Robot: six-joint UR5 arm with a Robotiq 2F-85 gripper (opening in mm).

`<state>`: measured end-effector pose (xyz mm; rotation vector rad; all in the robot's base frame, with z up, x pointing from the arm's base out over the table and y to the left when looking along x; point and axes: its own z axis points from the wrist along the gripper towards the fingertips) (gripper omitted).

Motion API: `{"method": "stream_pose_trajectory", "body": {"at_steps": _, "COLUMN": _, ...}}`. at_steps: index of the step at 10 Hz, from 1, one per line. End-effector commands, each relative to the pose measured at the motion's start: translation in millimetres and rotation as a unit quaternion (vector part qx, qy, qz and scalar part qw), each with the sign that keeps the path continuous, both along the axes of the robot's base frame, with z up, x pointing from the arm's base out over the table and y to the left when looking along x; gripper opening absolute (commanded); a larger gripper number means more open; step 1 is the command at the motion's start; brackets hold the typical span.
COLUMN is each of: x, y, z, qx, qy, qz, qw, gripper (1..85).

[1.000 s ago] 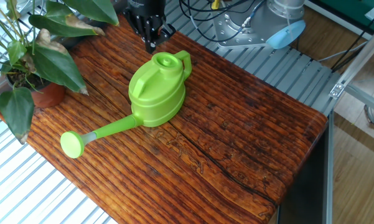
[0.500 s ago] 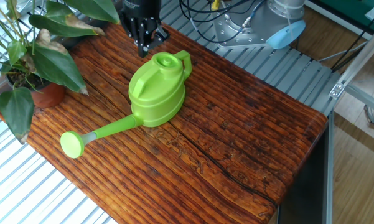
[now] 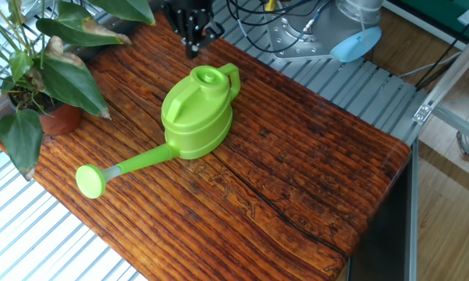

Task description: Water the plant

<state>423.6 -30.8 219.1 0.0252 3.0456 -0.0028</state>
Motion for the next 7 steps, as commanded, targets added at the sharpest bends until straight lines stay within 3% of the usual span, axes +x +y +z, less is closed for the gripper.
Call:
{"method": "stream_pose_trajectory", "body": {"at_steps": 1, "x": -17.0, "y": 8, "z": -12.8, "qx": 0.007, "qy": 0.011, "qz": -0.017, "qw": 0.9998, "gripper": 1.3}}
{"method": "stream_pose_trajectory", "body": {"at_steps": 4, "x": -15.9, "y": 11, "z": -12.8, "qx": 0.01, "qy": 0.01, "qz": 0.004, "qw": 0.9999, "gripper": 2.7}}
{"method": "stream_pose_trajectory", "body": {"at_steps": 5, "x": 10.2, "y": 9, "z": -9.5, "qx": 0.006, "qy": -0.041, "qz": 0.011, "qw": 0.9991, "gripper": 1.7}}
{"method": "stream_pose_trajectory", "body": {"at_steps": 6, "x": 28.1, "y": 10, "z": -5.6, "qx": 0.008, "qy": -0.076, "qz": 0.008, "qw": 0.997, "gripper": 1.7}}
{"method": "stream_pose_trajectory", "body": {"at_steps": 7, "x": 31.2, "y": 5, "z": -4.8, "qx": -0.001, "qy": -0.082, "qz": 0.008, "qw": 0.9966, "gripper": 3.3}}
